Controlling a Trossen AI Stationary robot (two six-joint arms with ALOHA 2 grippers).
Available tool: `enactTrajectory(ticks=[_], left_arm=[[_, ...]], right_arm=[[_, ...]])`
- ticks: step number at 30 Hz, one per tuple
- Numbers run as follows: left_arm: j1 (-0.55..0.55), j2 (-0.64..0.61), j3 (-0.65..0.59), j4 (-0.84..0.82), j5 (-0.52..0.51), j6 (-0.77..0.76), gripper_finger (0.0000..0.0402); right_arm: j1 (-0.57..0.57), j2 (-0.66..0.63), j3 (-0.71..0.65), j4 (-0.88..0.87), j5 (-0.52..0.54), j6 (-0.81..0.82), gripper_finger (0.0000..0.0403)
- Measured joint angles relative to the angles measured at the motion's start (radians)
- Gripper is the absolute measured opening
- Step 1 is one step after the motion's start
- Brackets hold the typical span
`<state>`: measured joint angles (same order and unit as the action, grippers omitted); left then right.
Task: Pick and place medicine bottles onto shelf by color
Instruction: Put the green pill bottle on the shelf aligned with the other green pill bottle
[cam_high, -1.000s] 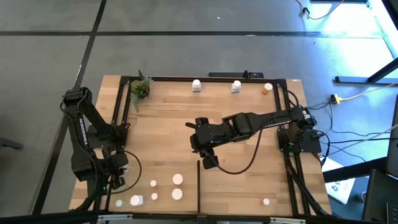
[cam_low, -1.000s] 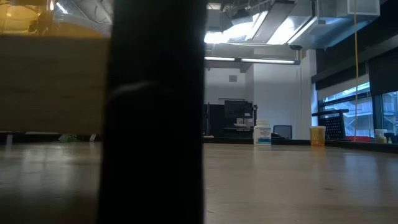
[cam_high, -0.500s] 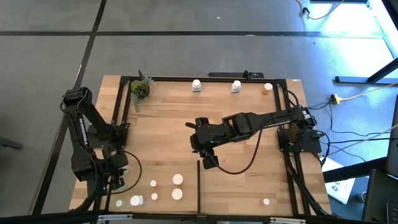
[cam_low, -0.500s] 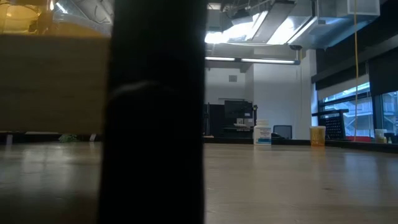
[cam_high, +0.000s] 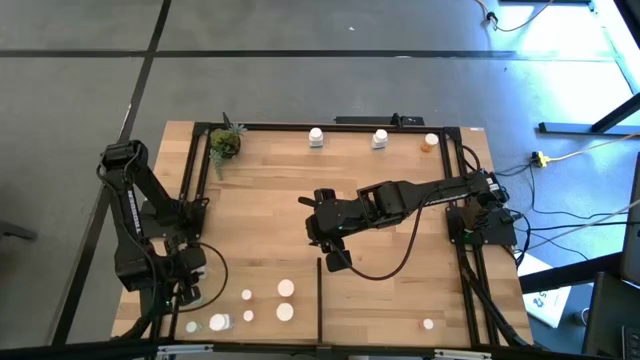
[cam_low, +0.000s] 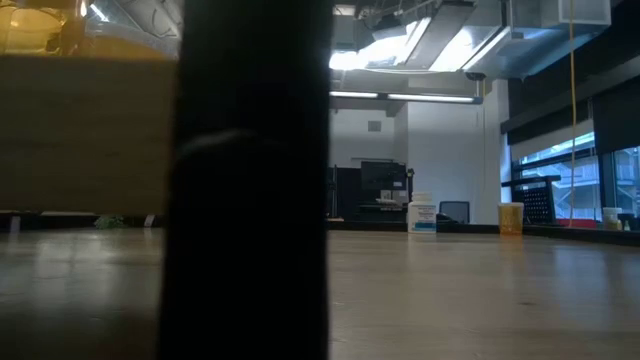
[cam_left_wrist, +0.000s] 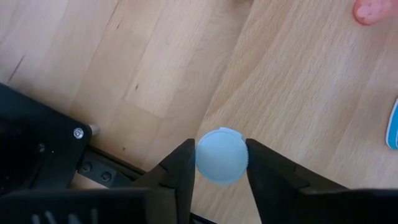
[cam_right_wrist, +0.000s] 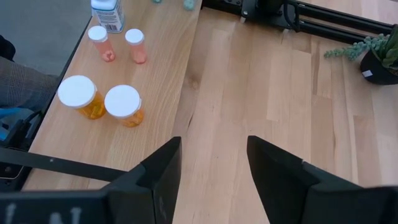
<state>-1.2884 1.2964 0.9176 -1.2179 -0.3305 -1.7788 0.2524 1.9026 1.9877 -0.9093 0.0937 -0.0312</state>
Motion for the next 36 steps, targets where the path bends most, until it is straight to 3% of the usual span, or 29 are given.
enactTrajectory(ticks=[15,36], left_arm=[[-0.001,0.0,0.0,0.003,0.021,0.014,0.0198],[-0.002,-0.001,0.05,-0.003,0.034,0.063,0.02]], right_arm=[[0.0,0.0,0.0,0.0,0.0,0.0,0.0184],[0.0,0.0,0.0,0.0,0.0,0.001,0.0184]])
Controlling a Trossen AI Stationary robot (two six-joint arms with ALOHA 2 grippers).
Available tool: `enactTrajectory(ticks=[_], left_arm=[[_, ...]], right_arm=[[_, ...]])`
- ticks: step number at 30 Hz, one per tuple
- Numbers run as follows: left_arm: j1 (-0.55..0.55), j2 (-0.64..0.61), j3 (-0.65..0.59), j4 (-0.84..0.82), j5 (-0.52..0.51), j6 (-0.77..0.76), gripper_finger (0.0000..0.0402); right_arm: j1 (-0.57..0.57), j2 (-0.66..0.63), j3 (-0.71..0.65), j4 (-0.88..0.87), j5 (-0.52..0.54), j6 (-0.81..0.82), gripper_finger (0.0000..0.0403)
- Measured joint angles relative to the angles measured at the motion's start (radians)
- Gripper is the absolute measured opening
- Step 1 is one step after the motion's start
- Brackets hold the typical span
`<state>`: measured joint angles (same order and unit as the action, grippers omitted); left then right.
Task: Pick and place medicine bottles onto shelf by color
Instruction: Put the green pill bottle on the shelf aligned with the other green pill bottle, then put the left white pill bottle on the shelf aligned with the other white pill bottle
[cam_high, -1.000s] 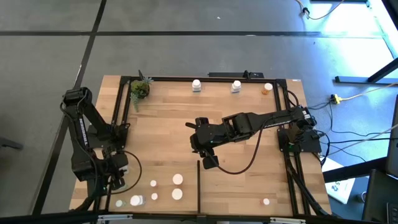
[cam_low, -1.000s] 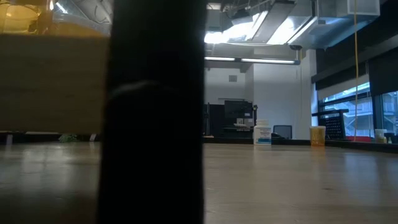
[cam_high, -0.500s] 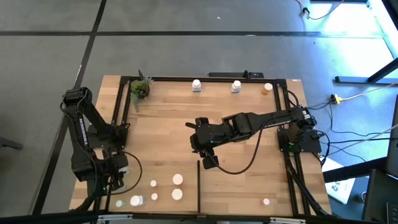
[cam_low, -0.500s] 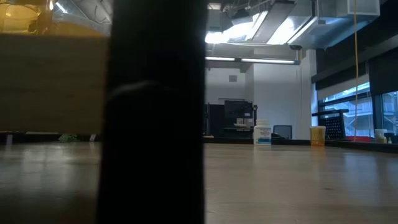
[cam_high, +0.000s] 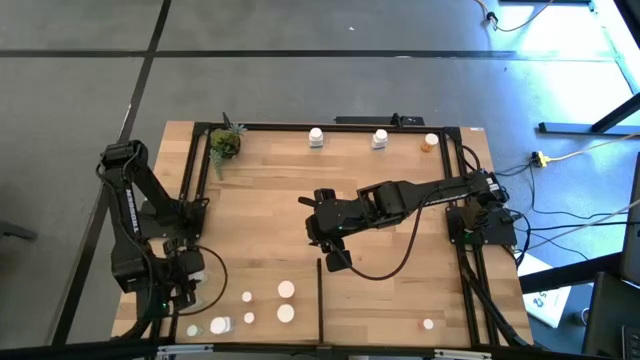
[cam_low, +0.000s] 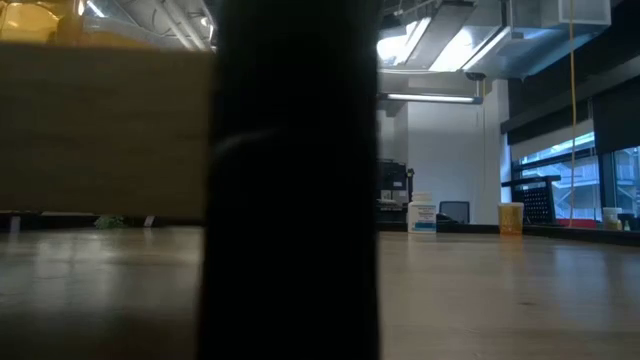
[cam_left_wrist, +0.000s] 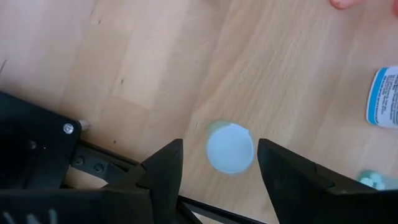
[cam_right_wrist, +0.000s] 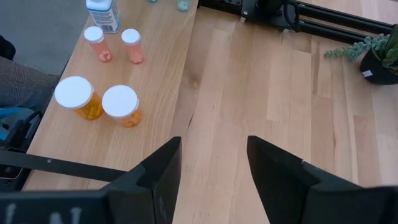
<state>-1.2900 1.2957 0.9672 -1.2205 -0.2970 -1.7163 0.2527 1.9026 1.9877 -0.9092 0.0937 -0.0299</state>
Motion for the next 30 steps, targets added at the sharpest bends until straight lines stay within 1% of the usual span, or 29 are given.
enactTrajectory(ticks=[15,26,30], left_arm=[[0.0,0.0,0.009,-0.023,-0.001,0.024,0.0198],[0.014,0.0,0.144,-0.17,0.001,0.022,0.0198],[0.03,0.0,0.191,-0.229,-0.046,0.022,0.0198]], right_arm=[[0.0,0.0,0.0,0.0,0.0,0.0,0.0184],[0.0,0.0,0.0,0.0,0.0,0.0,0.0184],[0.0,0.0,0.0,0.0,0.0,0.0,0.0184]])
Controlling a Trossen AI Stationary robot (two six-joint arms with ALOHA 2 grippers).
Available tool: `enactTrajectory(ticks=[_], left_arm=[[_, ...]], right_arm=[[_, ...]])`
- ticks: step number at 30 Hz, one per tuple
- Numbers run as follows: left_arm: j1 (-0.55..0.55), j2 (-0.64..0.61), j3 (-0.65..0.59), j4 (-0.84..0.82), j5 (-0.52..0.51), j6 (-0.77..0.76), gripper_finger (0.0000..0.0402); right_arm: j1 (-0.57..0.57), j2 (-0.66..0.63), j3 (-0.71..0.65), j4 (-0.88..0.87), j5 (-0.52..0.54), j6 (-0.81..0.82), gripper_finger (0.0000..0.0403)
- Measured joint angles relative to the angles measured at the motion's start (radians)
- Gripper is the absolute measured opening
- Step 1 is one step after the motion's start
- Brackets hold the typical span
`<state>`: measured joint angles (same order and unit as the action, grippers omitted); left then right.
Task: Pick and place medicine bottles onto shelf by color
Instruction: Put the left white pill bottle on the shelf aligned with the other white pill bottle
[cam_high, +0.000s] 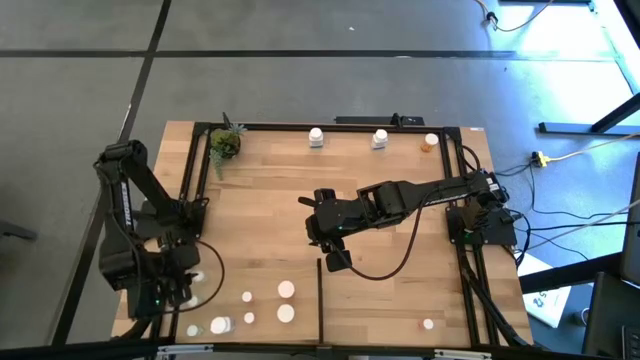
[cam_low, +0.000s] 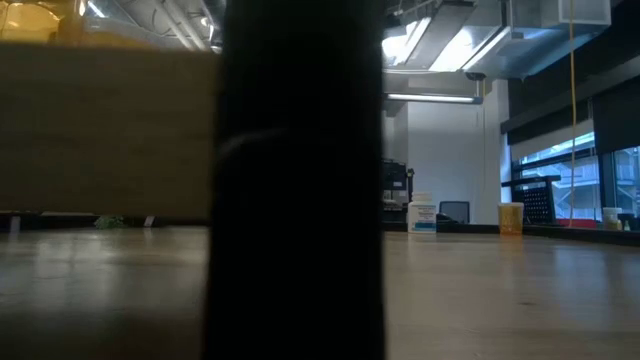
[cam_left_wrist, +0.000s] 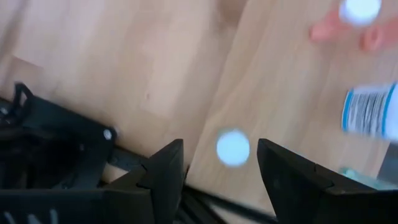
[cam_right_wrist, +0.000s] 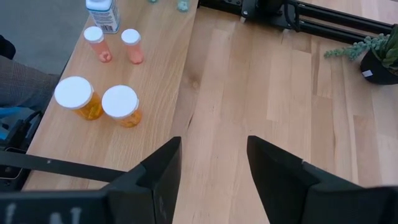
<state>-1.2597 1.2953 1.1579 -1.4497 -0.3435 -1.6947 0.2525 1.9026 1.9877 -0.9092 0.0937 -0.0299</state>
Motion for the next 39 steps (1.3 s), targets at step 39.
enactTrajectory(ticks=[39], left_arm=[[0.245,-0.005,-0.051,-0.041,-0.624,0.177,0.0198]], right_arm=[[-0.059,0.001,0.0,0.051,-0.036,0.006,0.0184]])
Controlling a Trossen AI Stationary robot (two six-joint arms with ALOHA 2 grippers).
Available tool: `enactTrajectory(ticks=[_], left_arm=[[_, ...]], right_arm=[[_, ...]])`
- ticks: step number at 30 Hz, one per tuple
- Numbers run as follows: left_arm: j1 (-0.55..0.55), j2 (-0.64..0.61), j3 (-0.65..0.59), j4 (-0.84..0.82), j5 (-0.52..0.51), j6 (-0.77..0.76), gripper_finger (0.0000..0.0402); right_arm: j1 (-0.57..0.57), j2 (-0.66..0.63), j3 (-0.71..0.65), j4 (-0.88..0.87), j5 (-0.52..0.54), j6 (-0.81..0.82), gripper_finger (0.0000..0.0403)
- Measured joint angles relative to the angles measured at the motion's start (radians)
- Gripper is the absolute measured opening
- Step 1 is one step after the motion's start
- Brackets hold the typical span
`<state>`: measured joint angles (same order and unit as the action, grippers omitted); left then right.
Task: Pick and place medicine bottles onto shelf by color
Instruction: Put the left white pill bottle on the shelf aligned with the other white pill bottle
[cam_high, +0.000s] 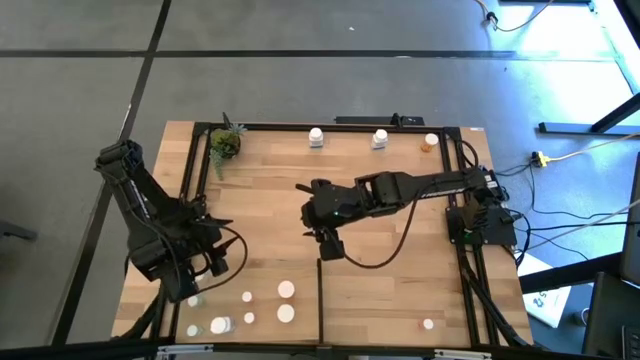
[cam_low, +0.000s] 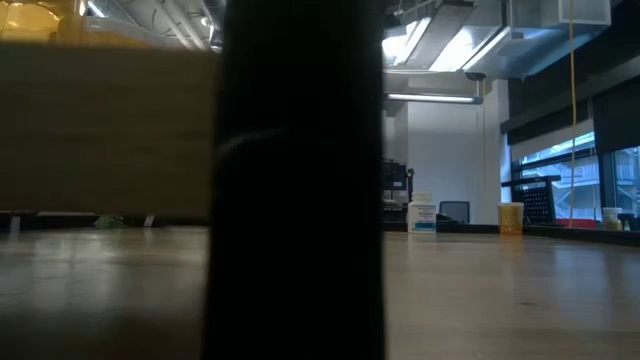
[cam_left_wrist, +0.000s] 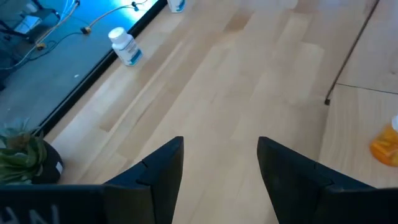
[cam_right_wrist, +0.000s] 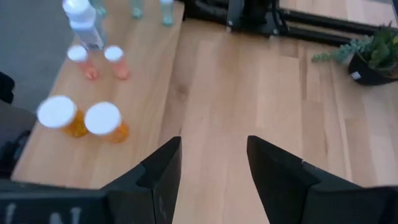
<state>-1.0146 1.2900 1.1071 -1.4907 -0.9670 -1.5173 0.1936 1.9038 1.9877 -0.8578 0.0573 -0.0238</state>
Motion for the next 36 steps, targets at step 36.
enactTrajectory(ticks=[36], left_arm=[[0.056,0.0,-0.001,0.048,-0.017,-0.097,0.0198]], right_arm=[[-0.336,0.0,0.0,-0.377,-0.011,0.085,0.0184]])
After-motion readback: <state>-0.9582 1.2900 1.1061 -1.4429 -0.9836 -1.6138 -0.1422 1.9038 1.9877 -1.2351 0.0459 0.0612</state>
